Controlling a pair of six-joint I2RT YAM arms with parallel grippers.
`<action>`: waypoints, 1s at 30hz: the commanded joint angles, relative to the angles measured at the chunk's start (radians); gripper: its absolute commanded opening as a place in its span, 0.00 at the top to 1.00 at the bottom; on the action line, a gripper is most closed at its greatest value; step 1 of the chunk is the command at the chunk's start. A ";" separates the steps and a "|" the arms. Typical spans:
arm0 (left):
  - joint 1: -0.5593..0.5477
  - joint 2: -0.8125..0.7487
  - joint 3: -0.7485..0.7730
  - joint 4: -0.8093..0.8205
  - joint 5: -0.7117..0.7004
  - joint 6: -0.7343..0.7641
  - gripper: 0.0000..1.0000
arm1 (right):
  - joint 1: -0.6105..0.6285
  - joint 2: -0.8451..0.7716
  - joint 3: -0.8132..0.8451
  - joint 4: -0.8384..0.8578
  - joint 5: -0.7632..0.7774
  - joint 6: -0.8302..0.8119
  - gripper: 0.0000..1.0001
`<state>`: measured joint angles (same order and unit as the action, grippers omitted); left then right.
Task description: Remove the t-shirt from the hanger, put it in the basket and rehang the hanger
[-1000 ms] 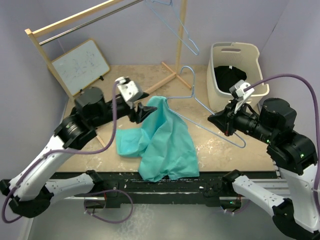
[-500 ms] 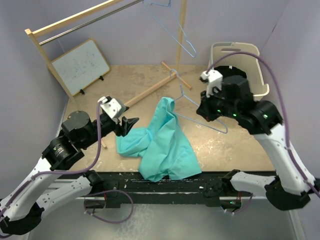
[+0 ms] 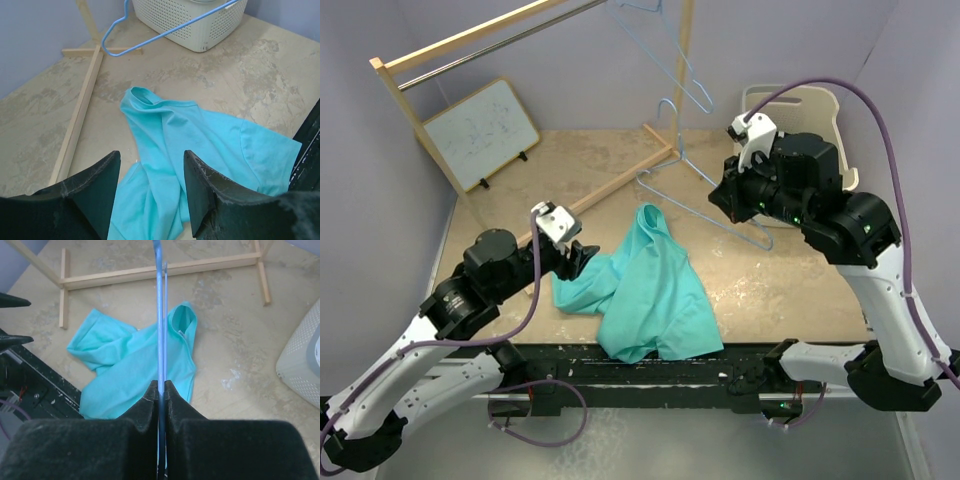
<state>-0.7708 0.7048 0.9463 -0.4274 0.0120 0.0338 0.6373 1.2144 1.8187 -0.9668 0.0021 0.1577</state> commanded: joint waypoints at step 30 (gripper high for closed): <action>0.001 -0.139 -0.065 0.090 -0.183 -0.077 0.43 | -0.008 0.601 0.493 0.828 0.067 -0.116 1.00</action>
<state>-0.7708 0.5777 0.8787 -0.3840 -0.1539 -0.0235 0.6353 1.7824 2.1841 -0.2138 0.0620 0.0597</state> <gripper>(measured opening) 0.570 0.034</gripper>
